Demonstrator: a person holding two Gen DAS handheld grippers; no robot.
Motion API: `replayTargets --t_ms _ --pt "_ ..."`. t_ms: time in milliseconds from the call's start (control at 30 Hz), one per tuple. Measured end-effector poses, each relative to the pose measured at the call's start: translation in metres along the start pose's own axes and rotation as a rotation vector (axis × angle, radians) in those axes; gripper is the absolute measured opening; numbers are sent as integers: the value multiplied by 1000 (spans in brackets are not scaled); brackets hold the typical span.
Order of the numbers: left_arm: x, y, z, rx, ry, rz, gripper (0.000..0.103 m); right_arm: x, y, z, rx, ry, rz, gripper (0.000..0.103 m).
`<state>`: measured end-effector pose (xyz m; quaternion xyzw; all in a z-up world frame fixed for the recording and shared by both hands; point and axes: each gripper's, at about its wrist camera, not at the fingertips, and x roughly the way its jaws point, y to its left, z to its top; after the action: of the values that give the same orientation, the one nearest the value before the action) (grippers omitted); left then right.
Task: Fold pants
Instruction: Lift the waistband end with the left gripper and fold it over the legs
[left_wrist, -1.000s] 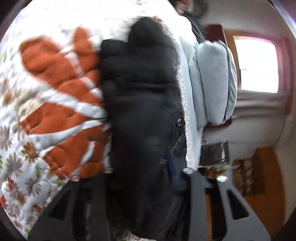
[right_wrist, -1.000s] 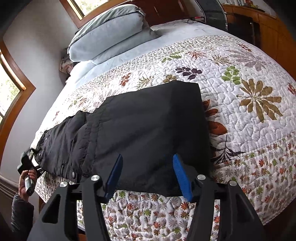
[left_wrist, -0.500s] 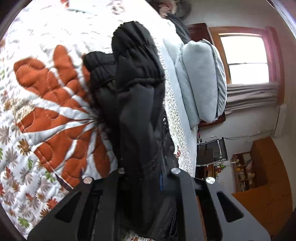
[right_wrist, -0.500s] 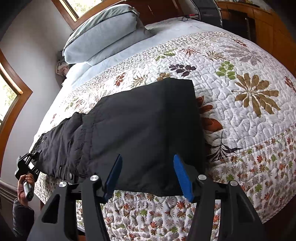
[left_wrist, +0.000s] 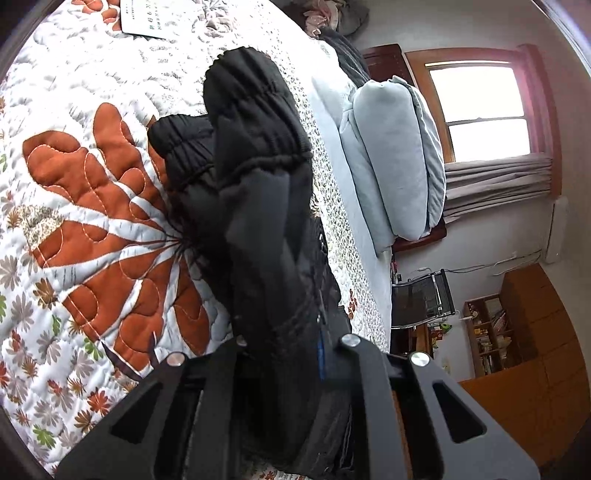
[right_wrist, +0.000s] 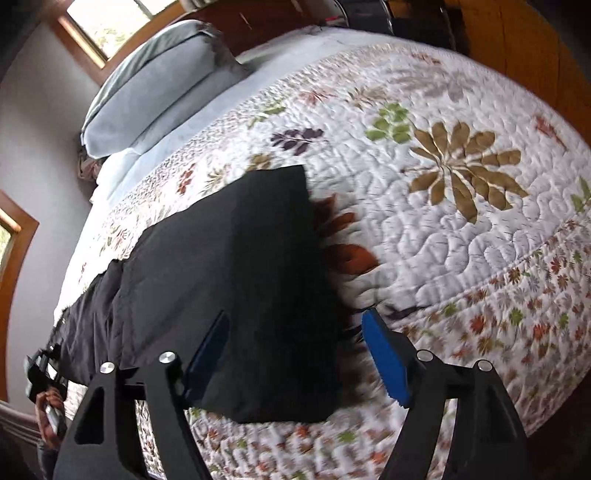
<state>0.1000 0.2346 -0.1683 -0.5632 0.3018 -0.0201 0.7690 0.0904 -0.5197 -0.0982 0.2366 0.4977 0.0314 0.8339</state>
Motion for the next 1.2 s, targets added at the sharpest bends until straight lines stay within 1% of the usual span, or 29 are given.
replayTargets --t_ms 33,167,233,267,300,333,367,400,467,533,567,633,700,800,833,867,933,1033,1100,1200 --pt "0 -1 0 0 0 1 12 8 -8 6 20 40 57 79" --pt "0 -1 0 2 -3 12 12 36 -25 18 89 143 199 80" --pt "0 0 0 -2 -2 19 13 48 -27 20 114 172 236 83" --pt "0 1 0 -4 -1 22 13 52 -26 21 108 172 244 80" --pt "1 3 0 -4 0 25 13 53 -24 22 97 170 250 75" --pt "1 3 0 -2 0 29 13 52 -21 24 81 168 274 53" --pt "1 2 0 2 0 33 13 52 -17 25 75 176 314 46" --pt "1 1 0 7 0 39 13 51 -14 26 56 175 303 42" --pt "1 1 -1 15 2 50 14 48 -9 30 2 176 271 27" --pt "0 1 -3 18 3 58 14 43 -7 36 -17 165 258 20" --pt "0 -1 -6 20 6 60 14 40 -6 40 -24 151 251 18" --pt "3 -4 -13 28 21 64 14 37 -4 48 -51 135 215 18" --pt "6 -5 -19 42 26 73 14 39 1 52 -94 131 146 18" --pt "6 -3 -21 38 13 78 14 41 0 50 -133 136 109 20" --pt "6 -3 -20 36 12 74 14 40 0 49 -142 132 103 24" --pt "5 -5 -20 44 10 76 14 38 1 48 -150 128 97 31" --pt "4 -16 -21 104 1 88 14 31 -2 47 -145 101 56 39" --pt "2 -36 -24 182 -14 77 14 9 -4 48 -161 13 -7 43" --pt "1 -50 -27 228 -21 67 14 -2 -5 49 -156 -15 -6 43" --pt "1 -78 -38 304 -27 30 14 -15 -2 49 -175 -31 6 43"
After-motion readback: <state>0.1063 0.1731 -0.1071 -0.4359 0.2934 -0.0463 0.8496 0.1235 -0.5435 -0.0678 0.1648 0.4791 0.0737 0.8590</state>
